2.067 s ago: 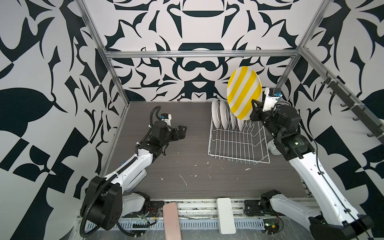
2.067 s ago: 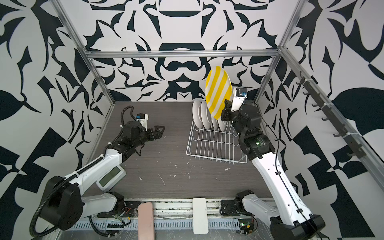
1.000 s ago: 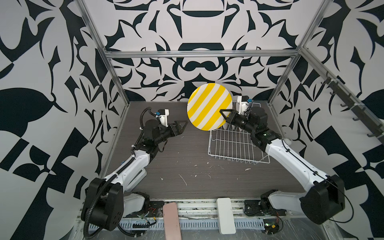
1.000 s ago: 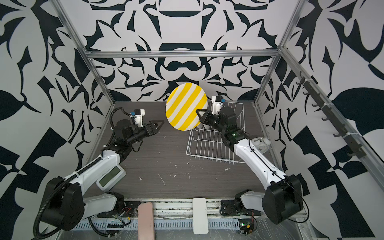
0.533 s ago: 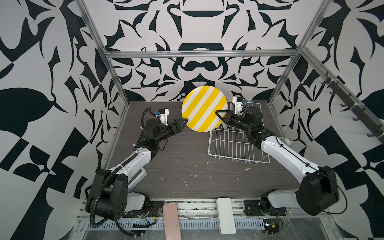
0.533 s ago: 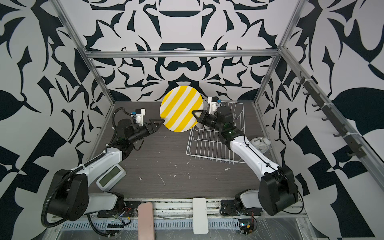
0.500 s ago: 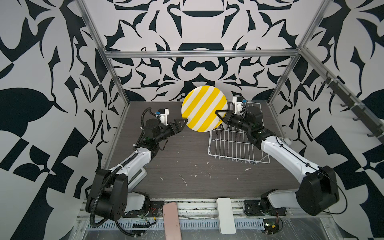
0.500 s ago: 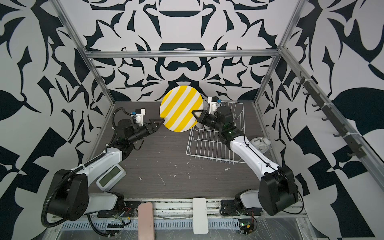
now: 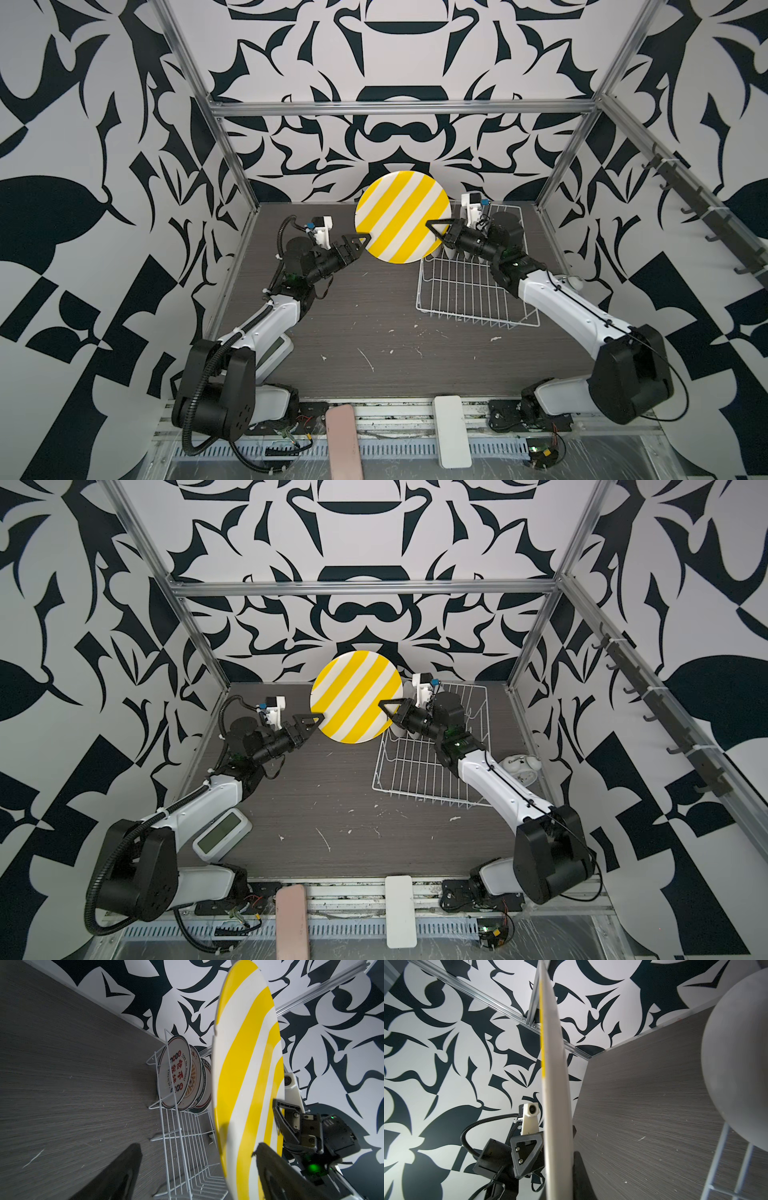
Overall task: Unload the plates from the dish rack
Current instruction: Place a plate at the top-left of the table.
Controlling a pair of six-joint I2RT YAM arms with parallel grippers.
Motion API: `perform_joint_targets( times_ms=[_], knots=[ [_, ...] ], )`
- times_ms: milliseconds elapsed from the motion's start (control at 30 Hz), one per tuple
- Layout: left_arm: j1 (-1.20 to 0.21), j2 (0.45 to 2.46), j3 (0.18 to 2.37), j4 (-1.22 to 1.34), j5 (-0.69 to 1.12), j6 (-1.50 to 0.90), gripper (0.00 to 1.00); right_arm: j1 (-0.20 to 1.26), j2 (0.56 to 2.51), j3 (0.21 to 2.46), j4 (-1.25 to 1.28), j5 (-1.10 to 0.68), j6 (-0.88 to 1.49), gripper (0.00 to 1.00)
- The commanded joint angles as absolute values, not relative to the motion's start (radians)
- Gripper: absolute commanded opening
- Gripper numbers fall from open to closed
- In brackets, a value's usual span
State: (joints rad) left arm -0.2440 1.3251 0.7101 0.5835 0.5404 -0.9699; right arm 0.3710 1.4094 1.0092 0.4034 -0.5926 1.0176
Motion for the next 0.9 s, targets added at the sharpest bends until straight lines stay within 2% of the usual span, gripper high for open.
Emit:
perform_joint_targets(
  times_ms=[0, 400, 700, 867],
  knots=[
    [-0.224, 1.297, 0.706, 0.625, 0.550, -1.031, 0.89, 0.376, 1.418, 0.997, 0.633, -0.666, 1.110, 0.00],
    [-0.168, 1.305, 0.695, 0.701, 0.554, -1.191, 0.86, 0.377, 1.517, 0.991, 0.817, -0.748, 1.257, 0.00],
    [-0.165, 1.302, 0.699, 0.703, 0.571, -1.215, 0.62, 0.384, 1.561, 1.004, 0.883, -0.803, 1.298, 0.00],
    [-0.165, 1.305, 0.708, 0.684, 0.584, -1.218, 0.55, 0.390, 1.572, 1.015, 0.893, -0.822, 1.299, 0.00]
  ],
)
